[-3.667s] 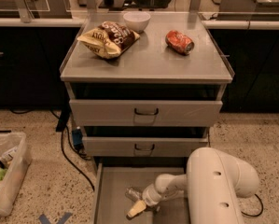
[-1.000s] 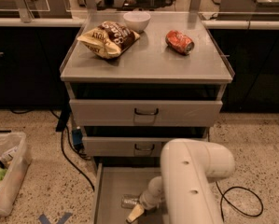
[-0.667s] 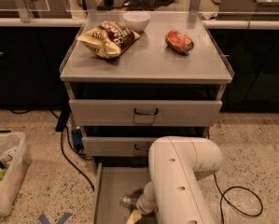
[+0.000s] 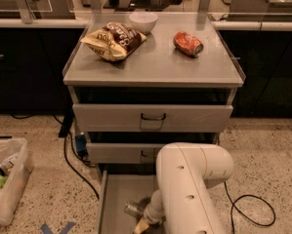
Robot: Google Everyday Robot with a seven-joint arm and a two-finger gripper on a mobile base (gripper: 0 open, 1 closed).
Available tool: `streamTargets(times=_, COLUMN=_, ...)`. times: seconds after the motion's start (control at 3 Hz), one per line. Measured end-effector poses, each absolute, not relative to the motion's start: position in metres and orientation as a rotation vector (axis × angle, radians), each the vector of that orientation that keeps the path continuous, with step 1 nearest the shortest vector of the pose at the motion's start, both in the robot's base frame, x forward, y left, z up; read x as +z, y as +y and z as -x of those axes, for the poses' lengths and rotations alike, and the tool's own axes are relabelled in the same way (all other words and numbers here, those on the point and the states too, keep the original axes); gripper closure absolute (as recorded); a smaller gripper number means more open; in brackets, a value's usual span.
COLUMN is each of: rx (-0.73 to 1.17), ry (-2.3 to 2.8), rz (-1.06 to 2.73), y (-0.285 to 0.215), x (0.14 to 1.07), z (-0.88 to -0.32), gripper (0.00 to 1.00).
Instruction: Pick water bottle from bottom drawer and place on counter
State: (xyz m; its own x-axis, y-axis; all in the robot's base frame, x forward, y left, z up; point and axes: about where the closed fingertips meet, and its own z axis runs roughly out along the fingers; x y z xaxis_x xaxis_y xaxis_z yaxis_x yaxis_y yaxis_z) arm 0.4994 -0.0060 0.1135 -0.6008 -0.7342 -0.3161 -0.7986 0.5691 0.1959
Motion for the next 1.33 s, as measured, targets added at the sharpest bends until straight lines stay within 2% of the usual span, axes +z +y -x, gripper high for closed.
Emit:
streamTargets(times=1.0, rx=0.476, ry=2.602, rz=1.287, y=-0.006, x=0.1135, z=-0.4994, gripper=0.89)
streamTargets(times=1.33, rx=0.525, ry=2.597, rz=1.289, y=-0.0069, x=0.1153, z=-0.4996, gripper=1.0)
